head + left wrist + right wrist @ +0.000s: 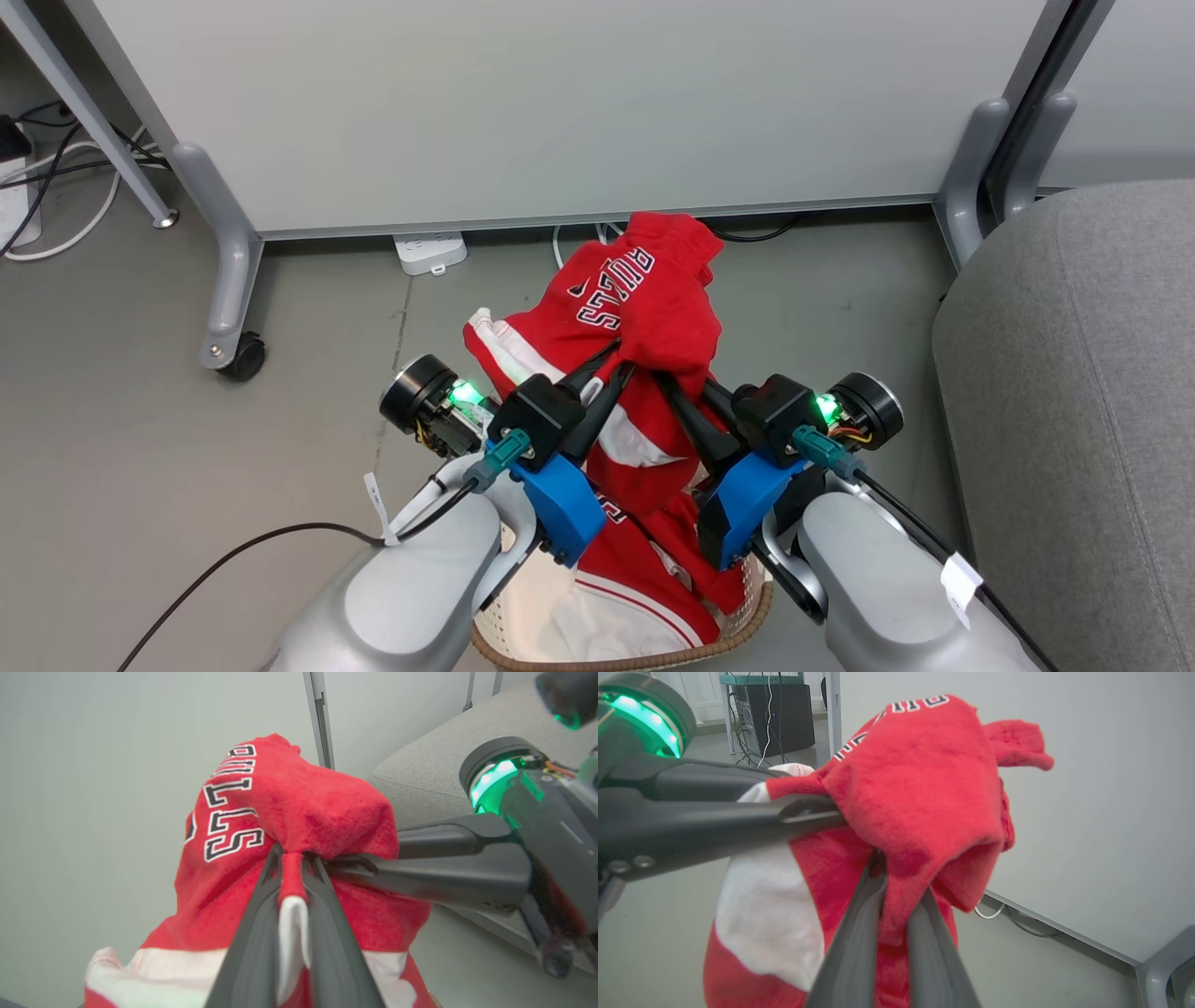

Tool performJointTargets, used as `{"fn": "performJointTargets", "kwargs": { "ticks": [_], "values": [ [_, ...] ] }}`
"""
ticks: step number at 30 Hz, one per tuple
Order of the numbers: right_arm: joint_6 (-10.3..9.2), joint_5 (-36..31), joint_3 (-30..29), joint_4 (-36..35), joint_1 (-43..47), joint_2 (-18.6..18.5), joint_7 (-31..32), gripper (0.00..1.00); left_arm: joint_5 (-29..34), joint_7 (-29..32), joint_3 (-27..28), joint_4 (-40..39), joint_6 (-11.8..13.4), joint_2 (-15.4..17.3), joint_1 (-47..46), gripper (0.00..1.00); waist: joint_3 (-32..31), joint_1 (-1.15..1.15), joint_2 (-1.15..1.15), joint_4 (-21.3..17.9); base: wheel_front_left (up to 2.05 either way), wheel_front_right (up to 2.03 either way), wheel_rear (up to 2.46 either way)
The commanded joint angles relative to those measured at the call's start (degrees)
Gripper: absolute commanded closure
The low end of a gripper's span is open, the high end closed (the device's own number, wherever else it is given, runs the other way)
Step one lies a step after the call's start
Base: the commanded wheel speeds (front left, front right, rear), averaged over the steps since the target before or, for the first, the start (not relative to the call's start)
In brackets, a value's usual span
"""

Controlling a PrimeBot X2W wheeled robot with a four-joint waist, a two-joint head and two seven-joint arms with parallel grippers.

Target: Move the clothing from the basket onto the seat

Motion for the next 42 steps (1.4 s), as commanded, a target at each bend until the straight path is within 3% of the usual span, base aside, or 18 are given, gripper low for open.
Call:
{"fn": "performJointTargets", "kwargs": {
  "ticks": [1,7,8,9,28,42],
  "values": [
    [-0.03,0.4,0.1,-0.1,-0.4,0.1,0.0,1.0,0.4,-0.3,0.3,0.1,-0.3,-0.1,0.4,1.0,0.0,0.0,0.0,0.0,0.0,0.0,0.0],
    [-0.03,0.4,0.0,-0.1,-0.2,0.1,0.0,1.0,0.6,-0.3,0.6,0.3,-0.3,-0.2,0.4,1.0,0.0,0.0,0.0,-0.1,0.0,0.0,0.0],
    [-0.03,0.4,0.0,-0.2,-0.2,0.1,0.0,1.0,0.7,-0.3,0.8,0.2,0.0,-0.2,0.4,0.71,0.0,0.0,0.0,-0.1,0.0,0.0,0.0],
    [-0.04,0.4,-0.1,-0.2,-0.2,0.1,0.0,1.0,0.9,-0.3,0.9,0.1,0.1,-0.2,0.3,0.0,0.1,0.0,0.0,-0.1,0.0,0.0,0.0],
    [-0.04,-0.3,-2.0,-0.8,-0.5,-0.5,0.0,1.0,1.9,-0.3,2.3,-0.5,0.1,0.2,-0.1,0.0,1.5,0.0,0.0,-2.0,0.0,0.0,0.0],
    [-0.03,-2.1,-12.0,-3.7,0.9,-1.2,0.0,1.0,2.7,-0.2,2.6,-1.4,-0.4,1.1,-1.3,0.0,4.8,0.0,0.0,-8.8,0.0,0.0,0.0]
  ]
}}
